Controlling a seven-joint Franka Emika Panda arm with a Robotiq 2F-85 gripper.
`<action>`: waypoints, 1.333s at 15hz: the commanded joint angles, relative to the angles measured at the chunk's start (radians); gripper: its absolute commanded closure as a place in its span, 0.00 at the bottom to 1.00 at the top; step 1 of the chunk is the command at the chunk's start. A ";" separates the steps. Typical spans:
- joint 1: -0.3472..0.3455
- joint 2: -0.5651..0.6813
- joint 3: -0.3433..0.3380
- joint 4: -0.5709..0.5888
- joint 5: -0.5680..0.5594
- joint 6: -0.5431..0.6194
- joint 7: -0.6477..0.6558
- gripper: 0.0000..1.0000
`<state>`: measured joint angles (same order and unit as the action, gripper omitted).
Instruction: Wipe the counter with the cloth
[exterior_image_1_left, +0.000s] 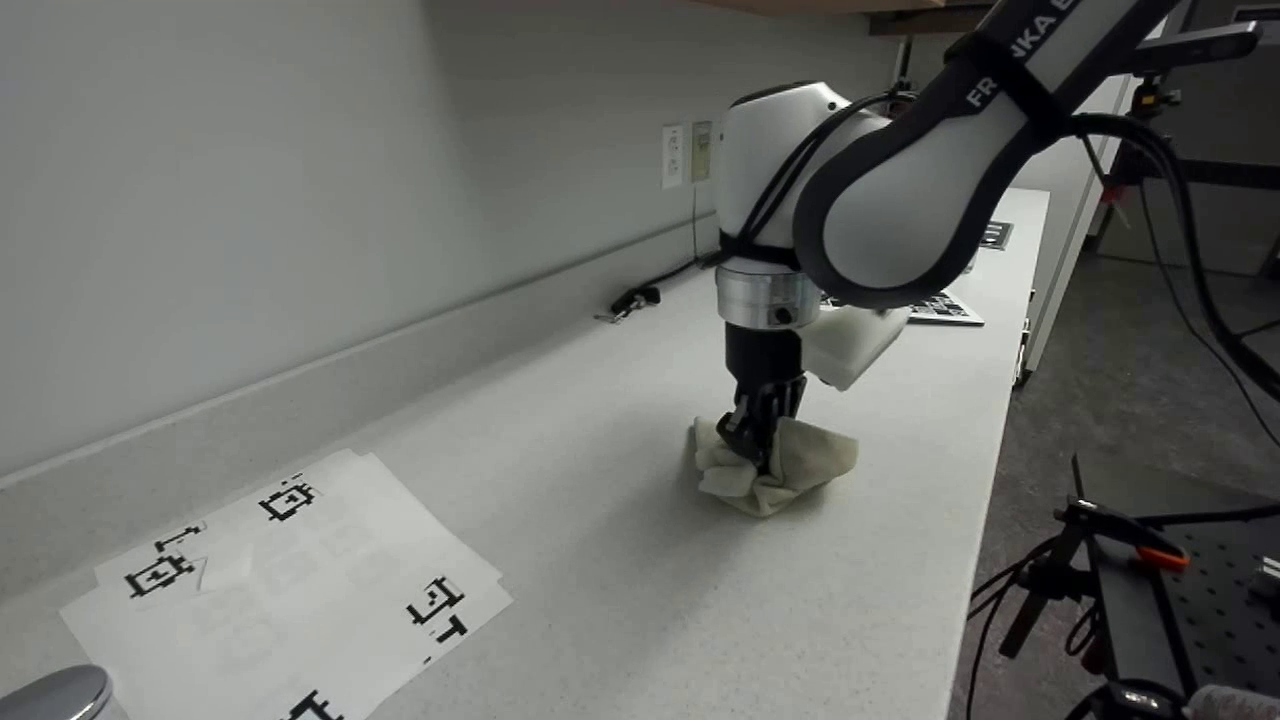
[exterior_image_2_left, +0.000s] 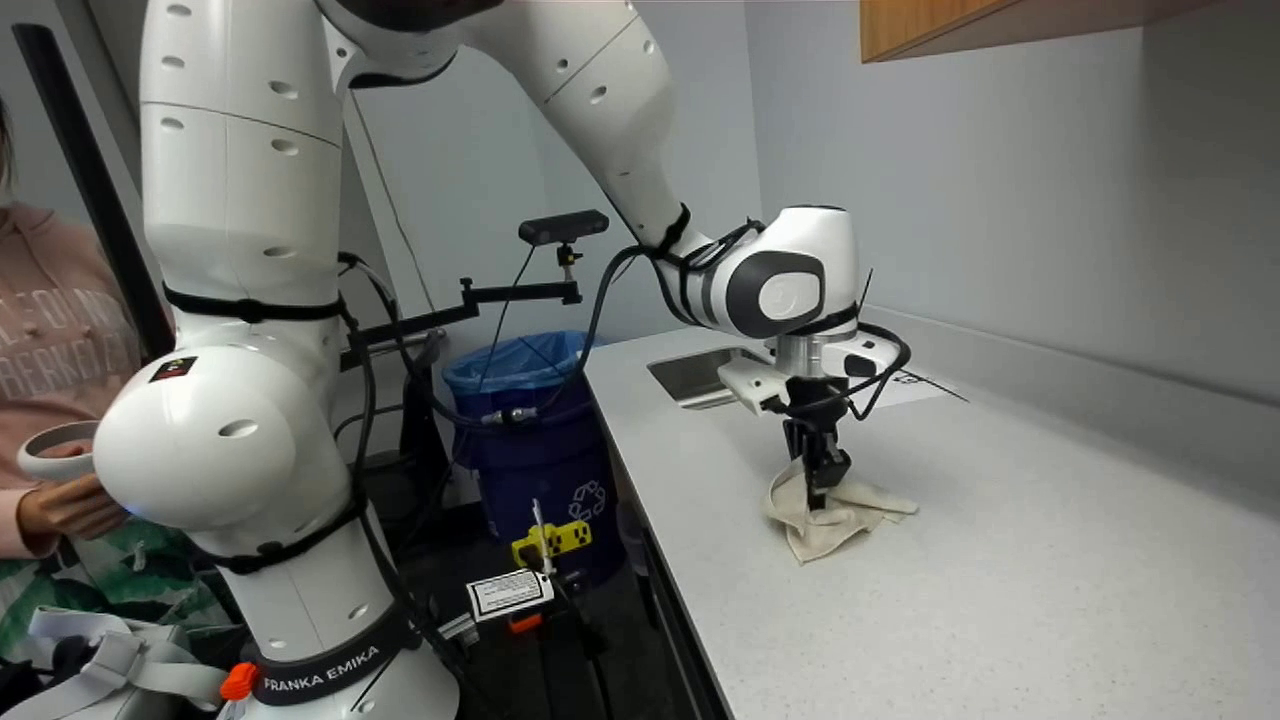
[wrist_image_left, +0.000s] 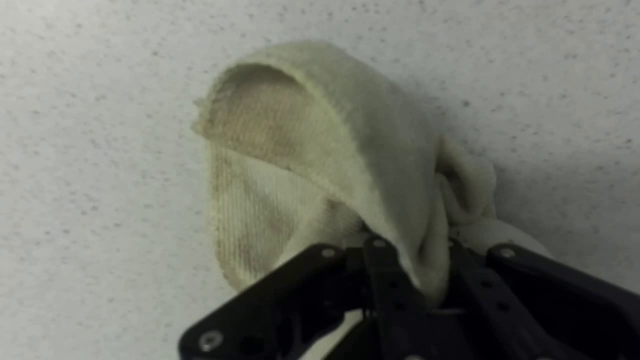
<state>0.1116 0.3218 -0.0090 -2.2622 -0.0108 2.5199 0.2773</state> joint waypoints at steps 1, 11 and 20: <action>-0.037 -0.098 -0.045 -0.144 0.005 0.096 0.034 0.97; -0.054 -0.164 -0.064 -0.203 -0.010 0.119 0.087 0.97; 0.069 0.023 0.087 0.051 -0.007 0.042 0.049 0.97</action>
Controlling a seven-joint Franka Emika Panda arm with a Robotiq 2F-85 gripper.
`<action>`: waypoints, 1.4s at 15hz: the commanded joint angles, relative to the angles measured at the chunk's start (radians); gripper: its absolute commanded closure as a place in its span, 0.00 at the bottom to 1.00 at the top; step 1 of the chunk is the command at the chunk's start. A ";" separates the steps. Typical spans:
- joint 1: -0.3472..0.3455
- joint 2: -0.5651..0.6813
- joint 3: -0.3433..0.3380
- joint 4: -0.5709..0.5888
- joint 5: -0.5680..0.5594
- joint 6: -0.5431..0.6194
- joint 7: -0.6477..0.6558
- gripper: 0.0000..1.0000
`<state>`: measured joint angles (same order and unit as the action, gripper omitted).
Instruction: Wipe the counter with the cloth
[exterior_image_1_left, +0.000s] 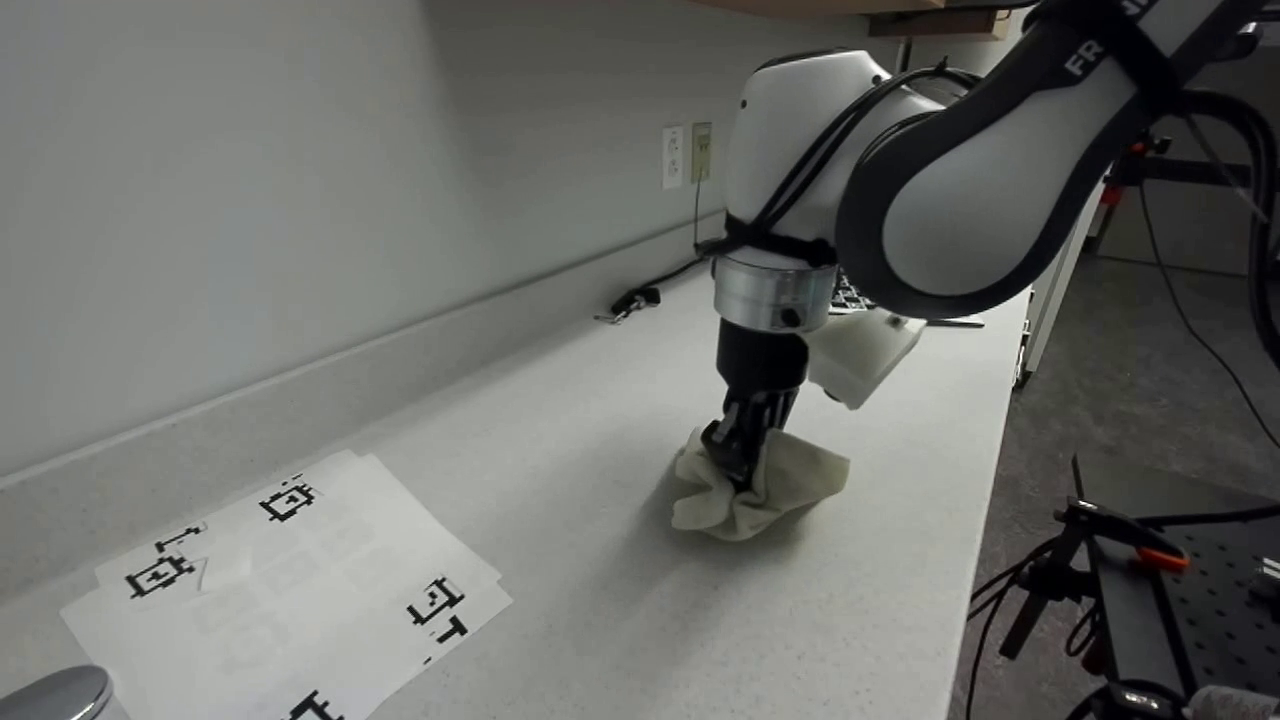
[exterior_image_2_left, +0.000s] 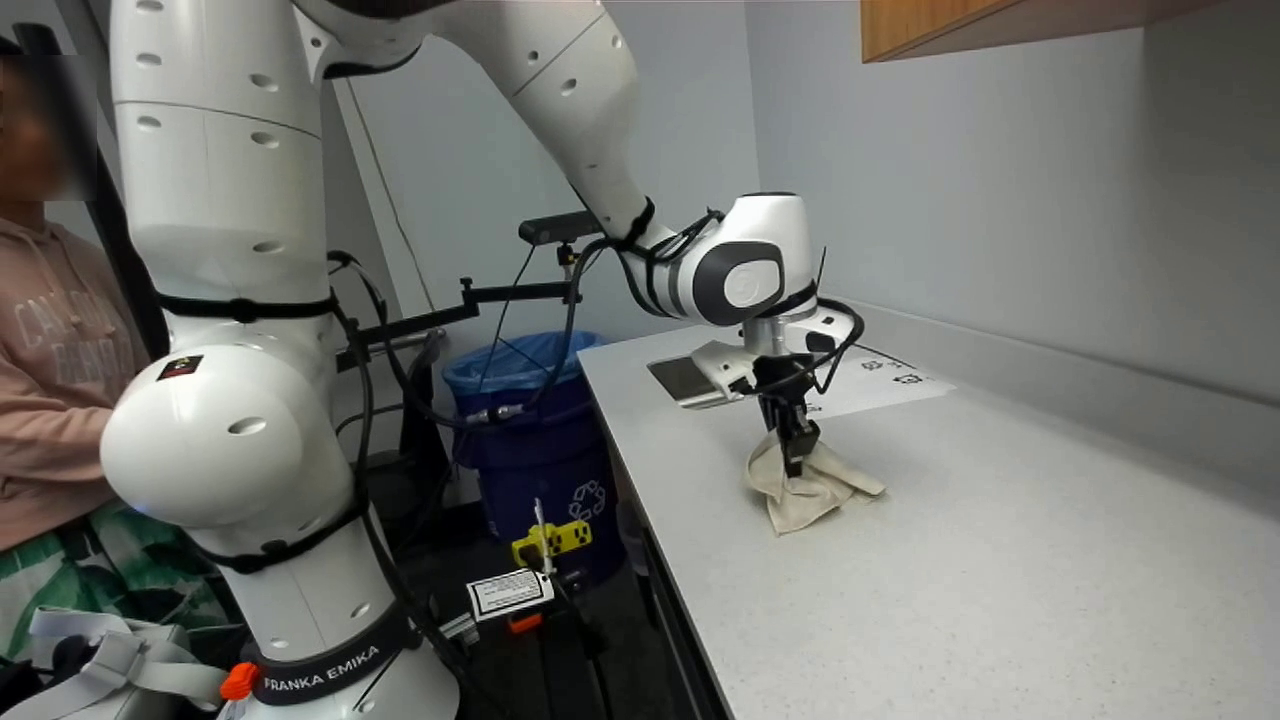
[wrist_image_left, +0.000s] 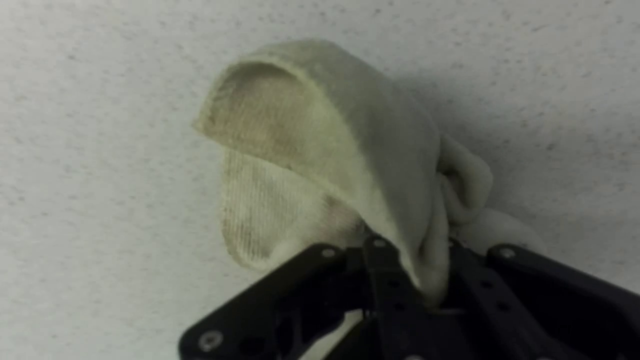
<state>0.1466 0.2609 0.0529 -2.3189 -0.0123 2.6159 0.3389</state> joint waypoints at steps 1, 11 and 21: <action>0.046 0.108 0.036 0.133 -0.003 -0.066 -0.021 0.97; 0.039 0.095 -0.007 0.095 -0.009 -0.057 -0.039 0.97; -0.089 -0.100 -0.143 -0.186 0.003 0.077 -0.007 0.97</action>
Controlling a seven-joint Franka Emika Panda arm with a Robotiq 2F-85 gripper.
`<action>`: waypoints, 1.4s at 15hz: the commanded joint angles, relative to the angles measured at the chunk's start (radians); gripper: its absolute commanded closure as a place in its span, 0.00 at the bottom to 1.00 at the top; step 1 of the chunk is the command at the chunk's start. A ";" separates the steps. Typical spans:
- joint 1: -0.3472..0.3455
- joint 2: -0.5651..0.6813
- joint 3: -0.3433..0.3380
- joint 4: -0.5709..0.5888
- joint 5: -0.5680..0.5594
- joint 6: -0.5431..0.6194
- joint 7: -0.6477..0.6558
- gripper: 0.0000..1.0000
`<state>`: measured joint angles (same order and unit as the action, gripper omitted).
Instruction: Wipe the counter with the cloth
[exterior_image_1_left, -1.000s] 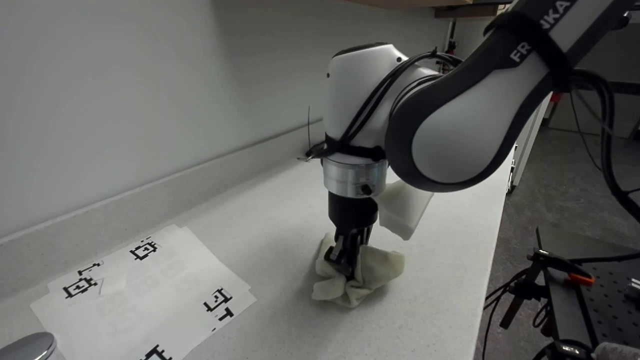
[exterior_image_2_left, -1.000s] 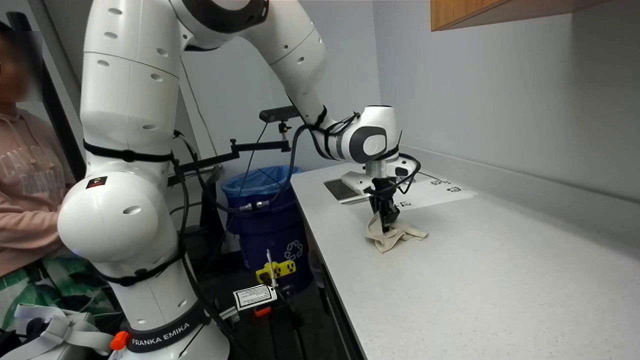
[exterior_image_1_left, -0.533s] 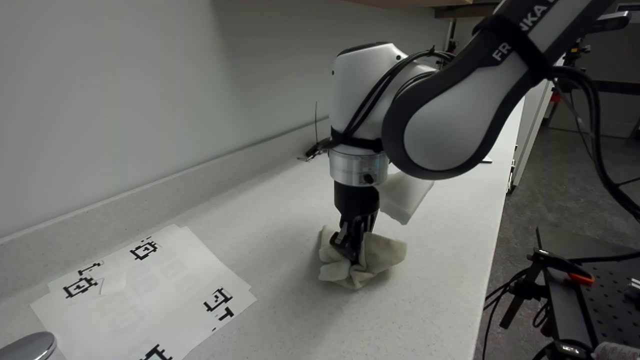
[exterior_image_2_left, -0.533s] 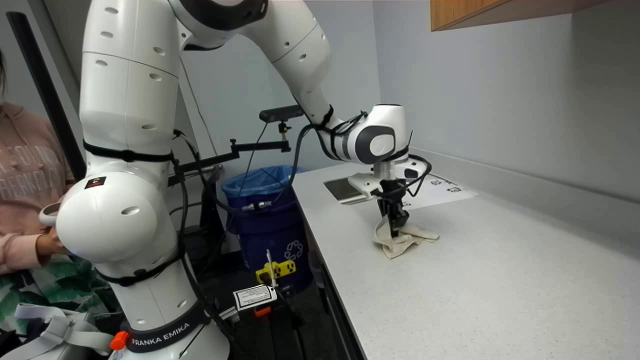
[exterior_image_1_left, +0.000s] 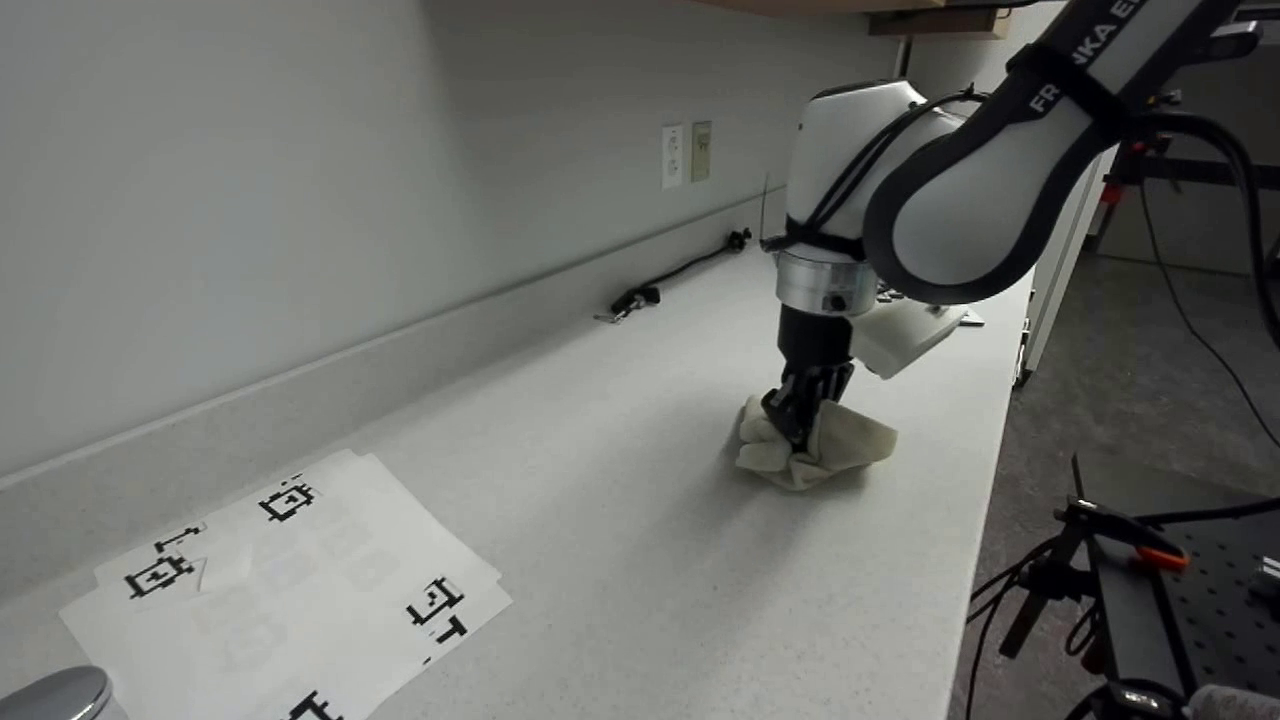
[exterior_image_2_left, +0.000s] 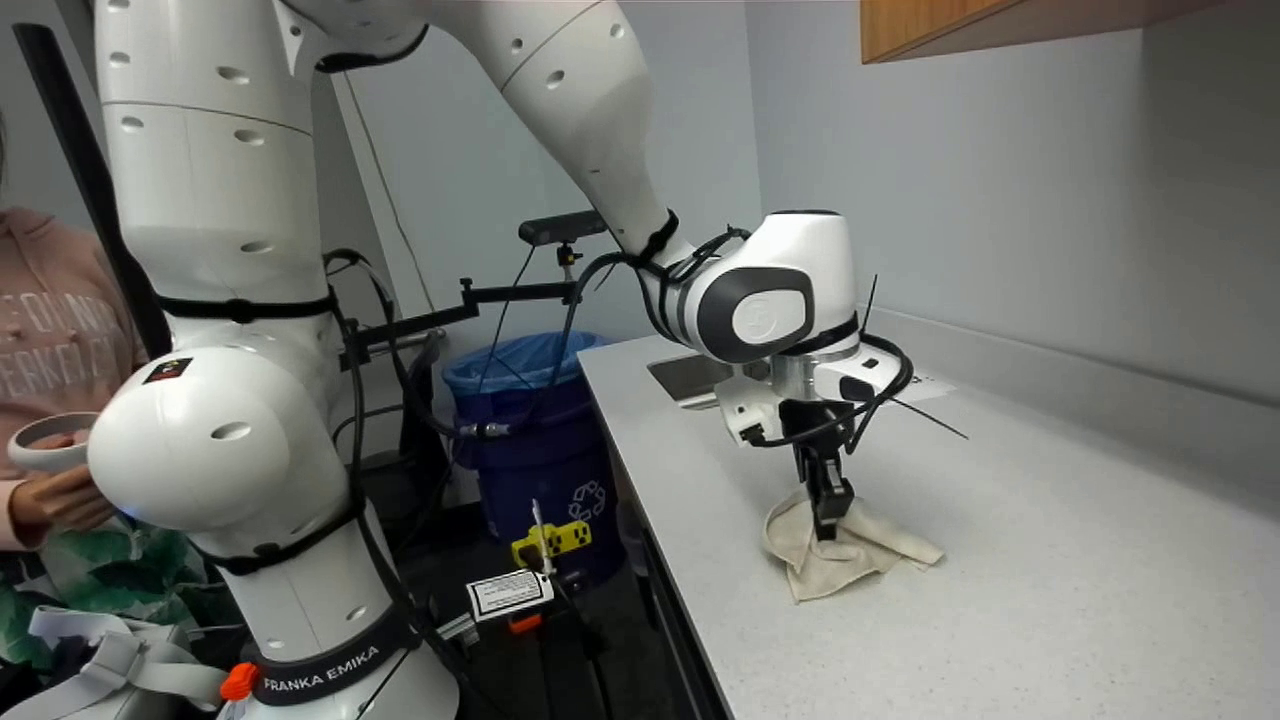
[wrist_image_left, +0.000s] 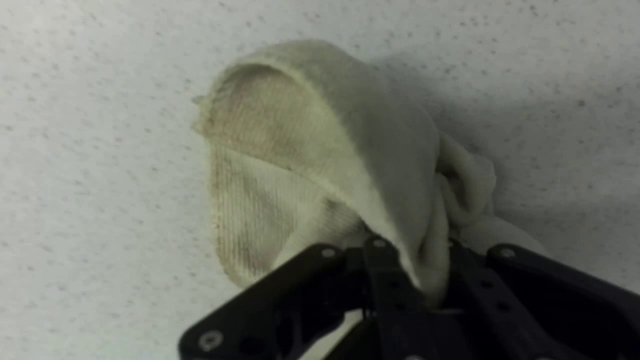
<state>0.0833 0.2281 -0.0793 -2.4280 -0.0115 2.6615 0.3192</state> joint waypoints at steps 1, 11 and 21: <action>-0.025 -0.069 -0.009 -0.074 -0.002 0.022 0.017 0.97; 0.084 0.123 0.172 0.162 0.010 -0.062 -0.037 0.97; 0.103 0.100 0.156 0.156 -0.006 -0.081 -0.056 0.97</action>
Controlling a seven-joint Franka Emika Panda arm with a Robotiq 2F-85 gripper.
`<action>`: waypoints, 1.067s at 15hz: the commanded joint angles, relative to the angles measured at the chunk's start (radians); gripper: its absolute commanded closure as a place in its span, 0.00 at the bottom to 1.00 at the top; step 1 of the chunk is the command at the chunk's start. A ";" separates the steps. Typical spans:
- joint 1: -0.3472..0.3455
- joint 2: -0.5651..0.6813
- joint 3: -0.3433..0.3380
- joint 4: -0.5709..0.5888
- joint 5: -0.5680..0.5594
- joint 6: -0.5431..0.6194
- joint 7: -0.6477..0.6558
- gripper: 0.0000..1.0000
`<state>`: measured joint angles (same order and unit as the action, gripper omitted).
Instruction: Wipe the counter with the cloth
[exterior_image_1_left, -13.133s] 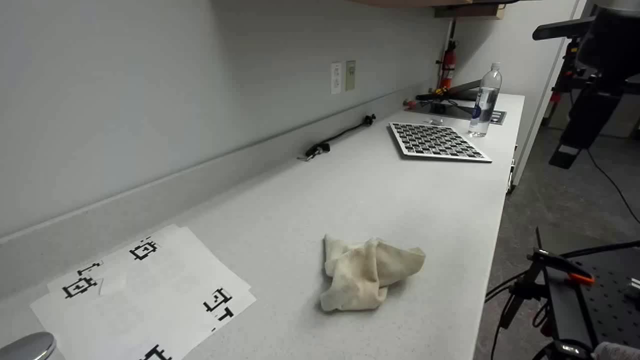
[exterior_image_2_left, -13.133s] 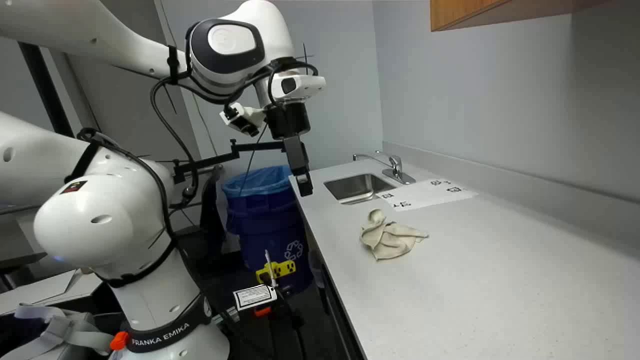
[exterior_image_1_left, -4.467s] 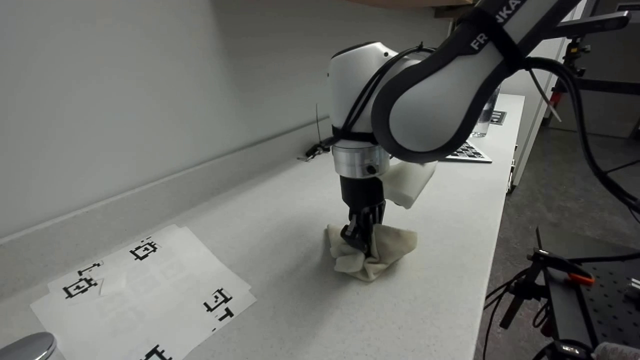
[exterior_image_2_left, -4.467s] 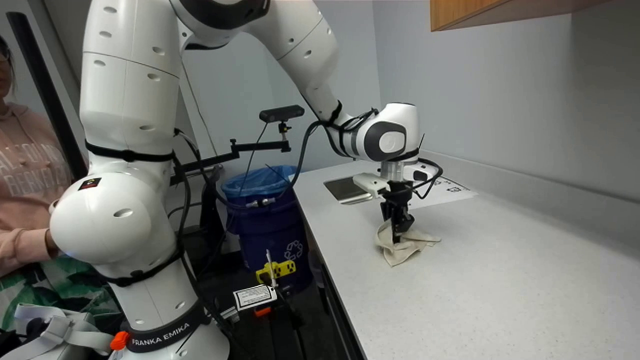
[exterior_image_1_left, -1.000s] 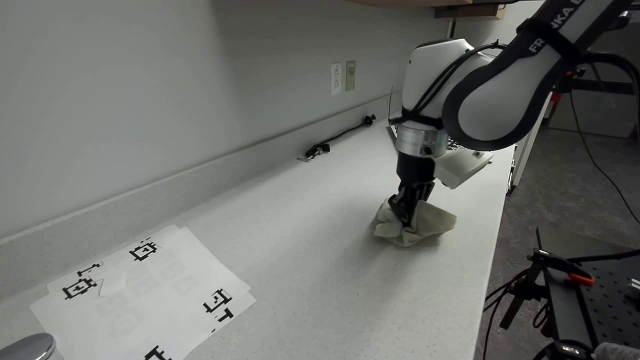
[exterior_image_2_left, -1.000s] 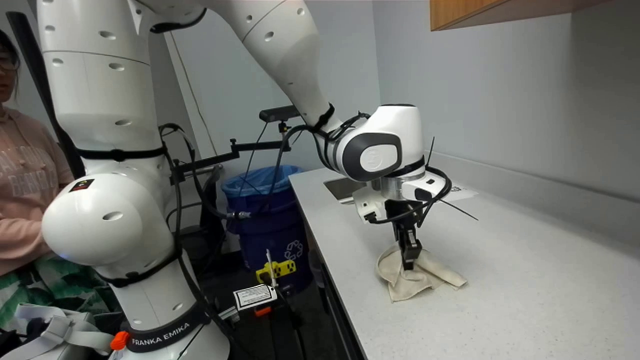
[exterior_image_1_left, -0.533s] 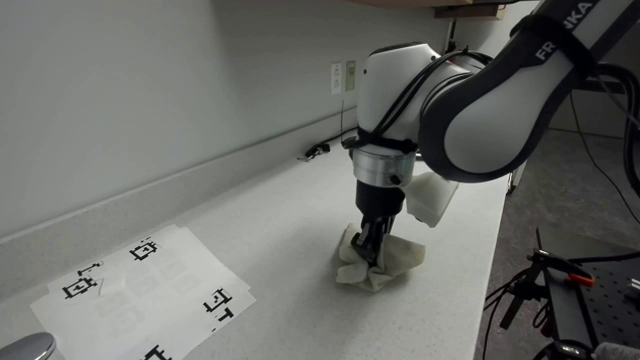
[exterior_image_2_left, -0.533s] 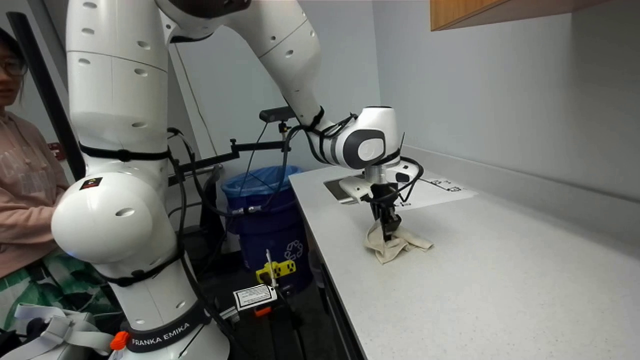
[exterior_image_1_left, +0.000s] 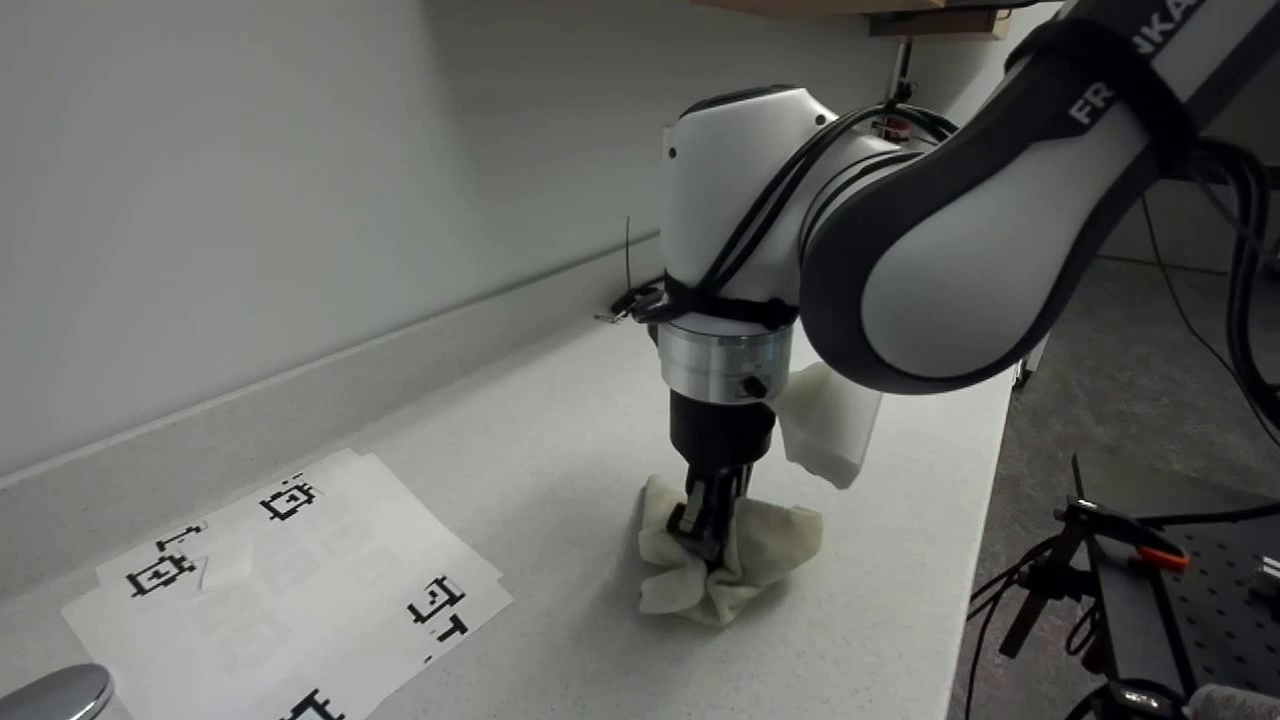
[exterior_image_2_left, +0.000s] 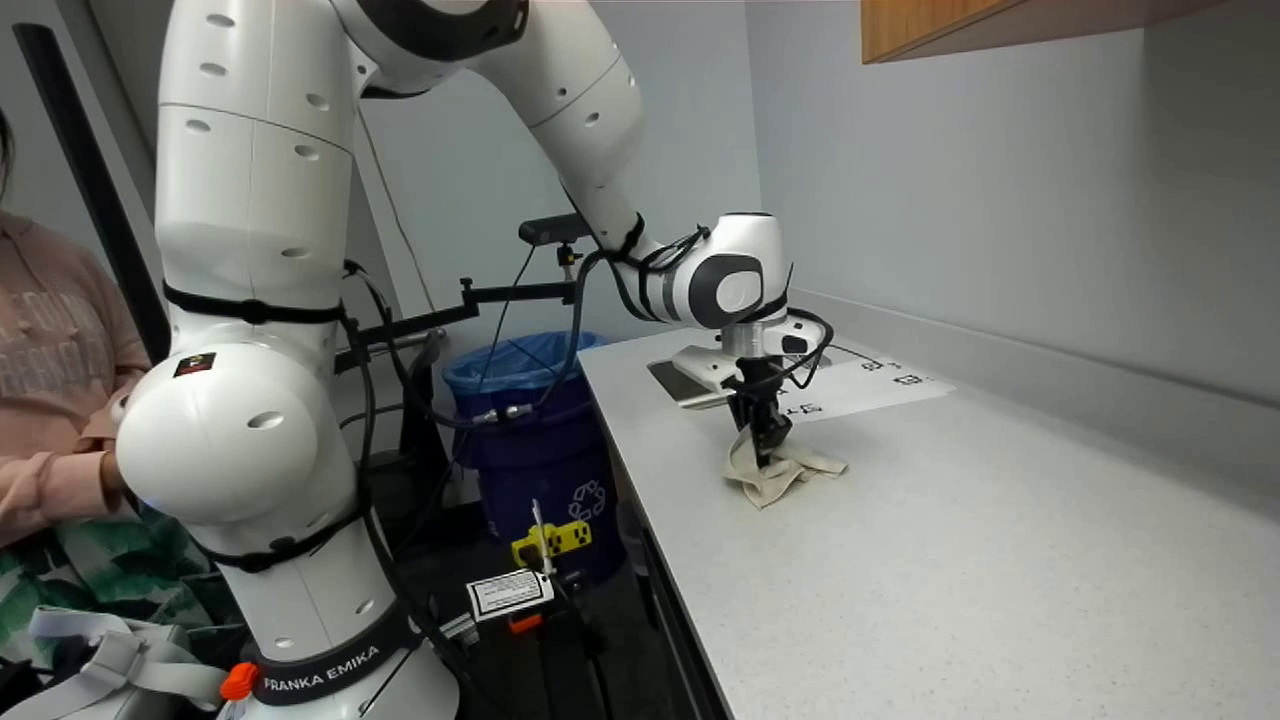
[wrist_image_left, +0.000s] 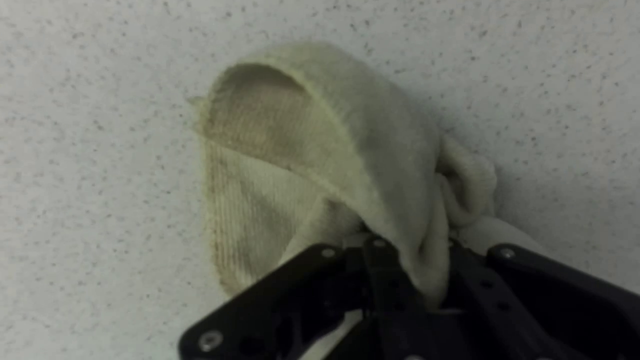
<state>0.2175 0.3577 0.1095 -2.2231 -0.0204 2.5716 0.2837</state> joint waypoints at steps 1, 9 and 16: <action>-0.045 -0.056 -0.049 -0.085 0.007 0.024 -0.014 0.97; -0.160 -0.220 -0.176 -0.326 0.015 0.141 0.013 0.97; -0.138 -0.204 -0.129 -0.295 0.006 0.109 0.037 0.97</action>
<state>0.0514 0.1506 -0.0522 -2.5393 -0.0109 2.6938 0.2910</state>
